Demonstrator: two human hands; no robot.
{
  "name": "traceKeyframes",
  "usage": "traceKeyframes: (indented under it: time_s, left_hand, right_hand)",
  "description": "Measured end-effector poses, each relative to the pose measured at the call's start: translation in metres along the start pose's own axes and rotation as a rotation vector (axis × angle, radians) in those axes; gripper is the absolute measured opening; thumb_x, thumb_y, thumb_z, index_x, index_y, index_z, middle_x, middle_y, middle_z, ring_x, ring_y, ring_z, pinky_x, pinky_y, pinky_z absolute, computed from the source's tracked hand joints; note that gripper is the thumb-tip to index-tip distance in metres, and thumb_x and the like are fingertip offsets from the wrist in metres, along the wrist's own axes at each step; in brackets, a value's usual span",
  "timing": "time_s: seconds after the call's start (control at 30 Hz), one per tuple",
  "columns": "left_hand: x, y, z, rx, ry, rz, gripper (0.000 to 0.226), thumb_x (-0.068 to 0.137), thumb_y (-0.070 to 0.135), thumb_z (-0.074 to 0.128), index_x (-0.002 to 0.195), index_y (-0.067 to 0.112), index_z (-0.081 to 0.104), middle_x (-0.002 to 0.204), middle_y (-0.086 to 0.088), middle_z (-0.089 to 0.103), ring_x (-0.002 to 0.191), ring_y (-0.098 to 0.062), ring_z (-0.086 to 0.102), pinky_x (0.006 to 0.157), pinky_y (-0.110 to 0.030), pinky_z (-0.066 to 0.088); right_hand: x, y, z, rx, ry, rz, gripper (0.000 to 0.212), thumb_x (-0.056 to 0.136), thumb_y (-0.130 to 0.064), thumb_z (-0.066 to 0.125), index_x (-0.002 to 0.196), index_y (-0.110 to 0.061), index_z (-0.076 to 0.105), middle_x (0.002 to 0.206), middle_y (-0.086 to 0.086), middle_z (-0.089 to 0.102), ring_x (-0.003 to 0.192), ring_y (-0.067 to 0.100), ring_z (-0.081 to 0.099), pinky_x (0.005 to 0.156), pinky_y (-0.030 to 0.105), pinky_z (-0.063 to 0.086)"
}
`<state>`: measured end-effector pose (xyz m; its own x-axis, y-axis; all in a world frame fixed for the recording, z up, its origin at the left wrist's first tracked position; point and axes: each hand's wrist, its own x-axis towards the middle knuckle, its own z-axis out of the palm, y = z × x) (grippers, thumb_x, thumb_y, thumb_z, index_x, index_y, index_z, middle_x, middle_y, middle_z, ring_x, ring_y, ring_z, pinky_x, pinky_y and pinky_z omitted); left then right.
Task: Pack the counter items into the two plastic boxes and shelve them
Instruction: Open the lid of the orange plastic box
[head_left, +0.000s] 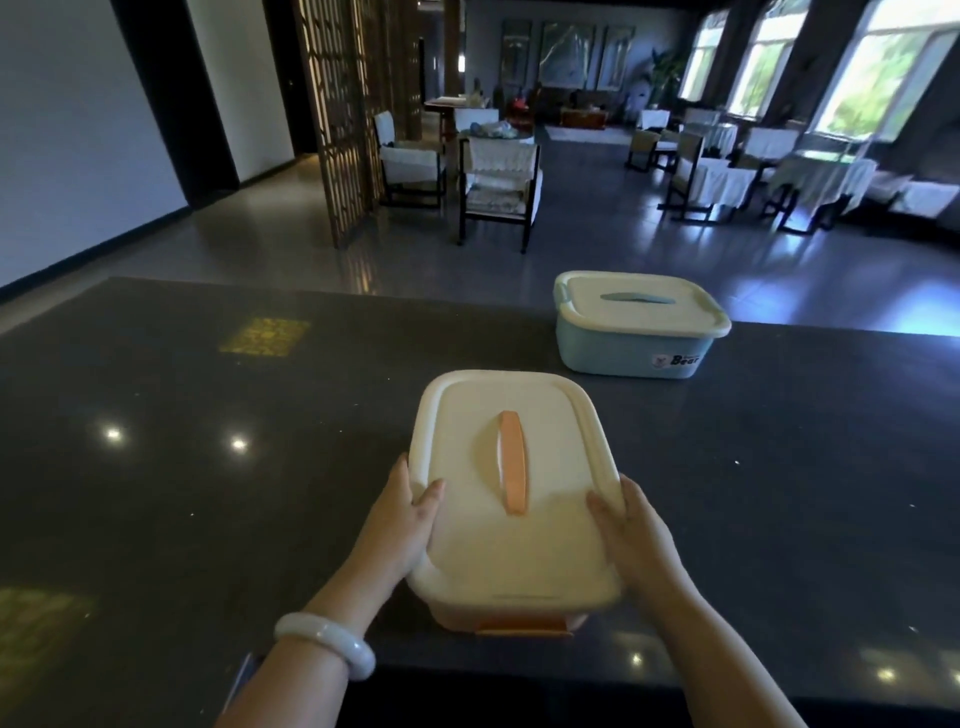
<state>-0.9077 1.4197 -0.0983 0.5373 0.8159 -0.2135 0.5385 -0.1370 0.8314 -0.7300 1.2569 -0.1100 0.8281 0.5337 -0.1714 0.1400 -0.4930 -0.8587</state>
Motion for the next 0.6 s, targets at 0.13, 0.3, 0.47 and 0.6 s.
traceKeyframes:
  time_s: [0.13,0.3,0.47,0.6]
  left_hand:
    - [-0.001,0.006,-0.004,-0.035,0.032,0.023,0.058,0.097,0.041,0.049,0.147,0.022,0.027,0.125,-0.005,0.056,0.105,-0.020,0.057,0.087,-0.037,0.046]
    - [-0.012,0.024,-0.009,-0.032,0.079,0.116,0.065,0.095,0.044,0.051,0.150,0.023,0.023,0.139,-0.005,0.047,0.121,-0.023,0.051,0.102,-0.048,0.043]
    - [-0.016,0.074,0.012,0.038,0.192,0.293,0.060,0.096,0.039,0.052,0.148,0.020,0.028,0.134,0.001,0.048,0.113,-0.016,0.054,0.093,-0.032,0.046]
    - [-0.016,0.116,0.065,0.032,0.192,0.313,0.058,0.096,0.043,0.050,0.146,0.019,0.031,0.109,0.004,0.058,0.079,-0.002,0.051,0.068,-0.019,0.038]
  right_hand:
    - [-0.007,-0.010,-0.004,0.009,0.030,-0.018,0.030,0.096,-0.033,0.052,0.124,-0.022,0.051,0.092,-0.010,0.059,0.075,0.004,0.056,0.049,0.016,0.038]
    - [-0.015,-0.019,-0.017,0.077,0.063,-0.054,0.028,0.096,-0.034,0.050,0.121,-0.021,0.053,0.094,-0.004,0.061,0.080,0.013,0.059,0.057,0.027,0.041]
    - [-0.003,-0.023,-0.060,0.131,0.123,-0.090,0.034,0.095,-0.035,0.052,0.126,-0.021,0.051,0.099,-0.001,0.062,0.086,0.017,0.060,0.066,0.033,0.046]
    - [0.015,-0.009,-0.121,0.129,0.180,-0.103,0.039,0.092,-0.038,0.057,0.127,-0.022,0.051,0.099,-0.003,0.062,0.086,0.018,0.061,0.068,0.034,0.048]
